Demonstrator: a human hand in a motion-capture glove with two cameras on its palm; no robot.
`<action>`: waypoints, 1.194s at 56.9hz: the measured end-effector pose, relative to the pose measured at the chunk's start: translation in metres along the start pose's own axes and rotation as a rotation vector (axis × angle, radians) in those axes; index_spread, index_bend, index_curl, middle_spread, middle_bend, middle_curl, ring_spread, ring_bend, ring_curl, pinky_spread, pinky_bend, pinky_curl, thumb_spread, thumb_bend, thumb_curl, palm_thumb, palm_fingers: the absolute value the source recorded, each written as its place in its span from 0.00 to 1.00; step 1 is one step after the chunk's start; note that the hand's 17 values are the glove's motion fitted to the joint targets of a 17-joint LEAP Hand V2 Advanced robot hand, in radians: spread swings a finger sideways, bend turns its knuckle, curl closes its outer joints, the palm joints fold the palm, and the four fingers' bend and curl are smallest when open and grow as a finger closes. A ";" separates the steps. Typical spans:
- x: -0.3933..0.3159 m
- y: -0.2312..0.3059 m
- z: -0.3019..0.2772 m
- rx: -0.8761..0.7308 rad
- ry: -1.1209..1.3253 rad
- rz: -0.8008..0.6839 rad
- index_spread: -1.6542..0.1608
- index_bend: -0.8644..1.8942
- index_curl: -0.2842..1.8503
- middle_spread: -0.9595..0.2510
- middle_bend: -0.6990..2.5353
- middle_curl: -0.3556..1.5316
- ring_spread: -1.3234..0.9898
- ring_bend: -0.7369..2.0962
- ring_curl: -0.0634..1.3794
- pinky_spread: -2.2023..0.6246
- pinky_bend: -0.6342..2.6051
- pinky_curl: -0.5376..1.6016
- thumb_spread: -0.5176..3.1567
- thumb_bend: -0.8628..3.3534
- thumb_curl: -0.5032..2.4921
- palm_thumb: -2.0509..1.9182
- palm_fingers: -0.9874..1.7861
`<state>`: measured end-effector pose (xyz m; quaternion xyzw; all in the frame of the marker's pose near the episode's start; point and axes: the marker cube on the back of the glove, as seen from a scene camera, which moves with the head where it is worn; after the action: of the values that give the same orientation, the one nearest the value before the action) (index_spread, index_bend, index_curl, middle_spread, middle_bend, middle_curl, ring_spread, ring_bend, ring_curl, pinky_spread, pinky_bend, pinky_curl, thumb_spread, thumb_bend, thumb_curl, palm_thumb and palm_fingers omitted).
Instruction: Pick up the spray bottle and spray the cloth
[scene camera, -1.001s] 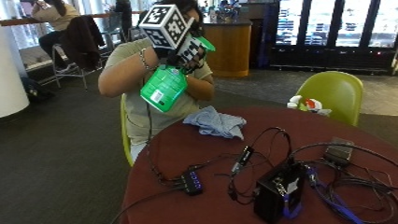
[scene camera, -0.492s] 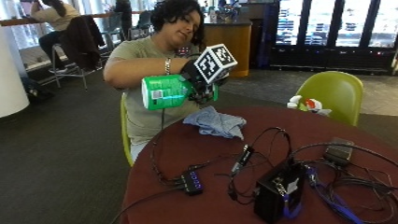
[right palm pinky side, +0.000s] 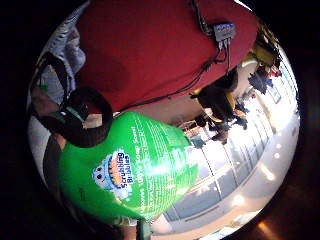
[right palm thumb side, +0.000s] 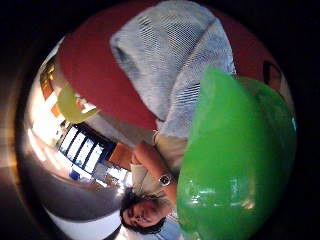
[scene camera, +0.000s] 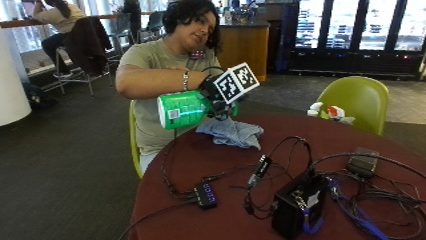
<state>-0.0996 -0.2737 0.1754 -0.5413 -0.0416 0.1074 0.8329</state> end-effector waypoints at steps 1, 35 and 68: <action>-0.002 0.003 -0.004 0.022 -0.013 -0.023 0.77 0.42 0.42 0.64 0.39 0.47 0.49 0.45 0.38 0.72 0.31 0.44 0.27 0.20 0.43 0.77 0.81; -0.118 0.020 -0.076 0.822 -0.951 -1.029 0.77 0.40 0.43 0.66 0.39 0.48 0.51 0.46 0.39 0.72 0.32 0.45 0.27 0.20 0.43 0.77 0.83; -0.205 -0.095 -0.115 0.992 -0.995 -0.972 0.77 0.40 0.43 0.65 0.39 0.48 0.50 0.47 0.39 0.70 0.33 0.45 0.26 0.20 0.44 0.77 0.83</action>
<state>-0.2649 -0.4599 0.2246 0.0743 -0.5783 -0.0307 0.8118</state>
